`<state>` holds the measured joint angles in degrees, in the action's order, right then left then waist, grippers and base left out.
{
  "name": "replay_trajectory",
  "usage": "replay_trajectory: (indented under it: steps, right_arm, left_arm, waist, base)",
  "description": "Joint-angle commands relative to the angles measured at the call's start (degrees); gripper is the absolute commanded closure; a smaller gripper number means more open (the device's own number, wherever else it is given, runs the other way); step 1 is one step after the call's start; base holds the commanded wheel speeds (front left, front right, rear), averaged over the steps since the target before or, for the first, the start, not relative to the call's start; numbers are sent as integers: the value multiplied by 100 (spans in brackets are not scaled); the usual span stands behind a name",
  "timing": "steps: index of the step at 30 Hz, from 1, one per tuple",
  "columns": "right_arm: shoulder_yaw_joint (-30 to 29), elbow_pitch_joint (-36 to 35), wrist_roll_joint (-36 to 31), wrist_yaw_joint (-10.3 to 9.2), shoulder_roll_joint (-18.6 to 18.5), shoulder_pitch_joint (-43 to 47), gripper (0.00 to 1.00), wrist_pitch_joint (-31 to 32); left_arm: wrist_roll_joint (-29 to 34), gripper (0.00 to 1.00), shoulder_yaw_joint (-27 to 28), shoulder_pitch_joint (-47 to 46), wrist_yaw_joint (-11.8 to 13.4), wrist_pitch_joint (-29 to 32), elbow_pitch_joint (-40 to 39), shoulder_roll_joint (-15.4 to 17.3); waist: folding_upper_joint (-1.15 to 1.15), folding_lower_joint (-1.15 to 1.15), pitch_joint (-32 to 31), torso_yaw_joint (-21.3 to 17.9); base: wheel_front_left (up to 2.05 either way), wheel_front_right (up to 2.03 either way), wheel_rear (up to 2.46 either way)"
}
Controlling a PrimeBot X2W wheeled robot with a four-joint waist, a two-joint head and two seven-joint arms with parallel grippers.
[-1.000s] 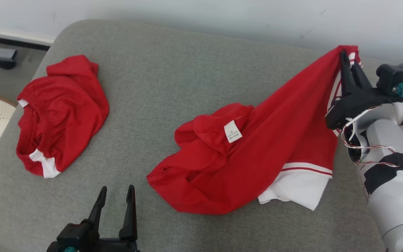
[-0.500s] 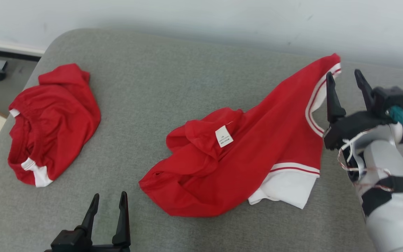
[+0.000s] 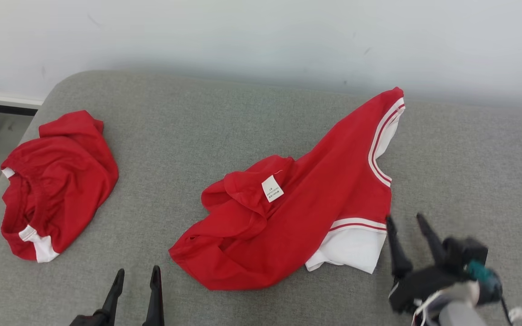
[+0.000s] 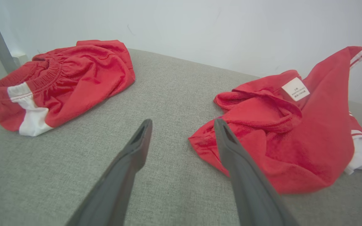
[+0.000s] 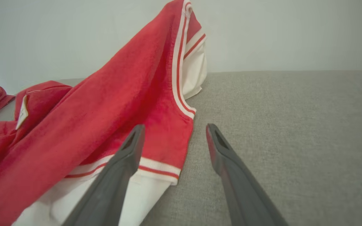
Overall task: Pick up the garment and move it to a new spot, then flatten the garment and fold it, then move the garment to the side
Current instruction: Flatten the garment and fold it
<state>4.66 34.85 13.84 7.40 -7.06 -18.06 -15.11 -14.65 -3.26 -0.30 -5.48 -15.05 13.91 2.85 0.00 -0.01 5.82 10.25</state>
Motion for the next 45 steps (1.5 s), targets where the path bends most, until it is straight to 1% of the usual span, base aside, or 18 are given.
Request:
replay_trajectory:
  steps: [1, 5, 8, 11, 13, 14, 15, 16, 17, 21, 25, 29, 34, 37, 41, 45]
  right_arm:
    - [51, -78, 49, 19, 67, 187, 0, -2]
    - [175, -259, 216, 19, 207, 657, 0, -3]
    - [274, -212, 279, 19, 286, 801, 0, -3]
    - [370, -15, 378, 19, 338, 748, 0, -4]
    - [529, 338, 364, 19, 350, 624, 0, 1]
    - [598, 500, 418, 19, 359, 527, 6, 10]
    - [644, 638, 456, 19, 372, 437, 62, 19]
    - [689, 763, 491, 19, 381, 361, 87, 20]
    - [716, 838, 539, 19, 387, 281, 100, 20]
    - [782, 944, 702, 19, 378, 139, 100, 2]
    - [818, 739, 862, 19, 334, 291, 100, -1]
    - [824, 142, 1081, 19, 174, 723, 100, -2]
    - [857, -813, 1460, 19, -128, 1356, 100, 50]
    - [794, -1464, 1756, 19, -326, 1742, 100, 405]
    - [517, -2328, 2080, 19, -525, 2262, 100, 1202]
    - [123, -2946, 2136, 19, -543, 2732, 100, 2017]
  left_arm:
    - [9, 0, 20, 87, 10, -22, -15, 5]
    - [19, 0, 42, 137, 10, -22, -44, 4]
    - [14, 0, 47, 121, 10, -22, -64, 3]
    - [7, 0, 37, 61, 5, -22, -56, 5]
    - [7, 0, 25, 23, 2, -22, -46, 3]
    - [6, 0, 25, 6, 3, -22, -39, 3]
    - [-1, 0, 32, -9, 9, -22, -36, 5]
    - [-9, 0, 36, -19, 14, -22, -35, 5]
    - [-9, 0, 38, -19, 17, -22, -33, 3]
    - [-28, 0, 29, 23, 33, -22, -27, 4]
    - [-45, 0, 38, 113, 38, -22, -15, 4]
    - [-74, 0, 67, 176, 36, -22, 2, 5]
    - [-95, 0, 80, 265, 30, -22, 0, 5]
    - [-105, 0, 86, 276, 29, -22, 1, 4]
    - [-84, 0, 93, 235, 14, -22, 14, 4]
    - [-58, 0, 114, 223, 0, -22, 15, 5]
  waist:
    - [0, 1, -30, -1]
    - [0, 1, -26, 17]
    - [0, 1, 11, 36]
    - [0, 1, 52, 65]
    - [0, 1, 78, 87]
    - [0, 1, 86, 90]
    - [0, 1, 96, 88]
    - [0, 1, 100, 85]
    - [0, 1, 104, 79]
    - [0, 1, 81, 37]
    - [0, 1, 23, -23]
    - [0, 1, -75, -162]
    - [0, 1, -154, -349]
    - [0, 1, -176, -435]
    - [0, 1, -188, -484]
    - [0, 1, -182, -485]
  base:
    - [0, 0, 0]
    - [0, 0, 0]
    - [0, 0, 0]
    - [0, 0, 0]
    - [0, 0, 0]
    - [0, 0, 0]
    - [0, 0, 0]
    - [0, 0, 0]
    - [0, 0, 0]
    - [0, 0, 0]
    - [0, 0, 0]
    - [0, 0, 0]
    - [0, 0, 0]
    - [0, 0, 0]
    - [0, 0, 0]
    - [0, 0, 0]
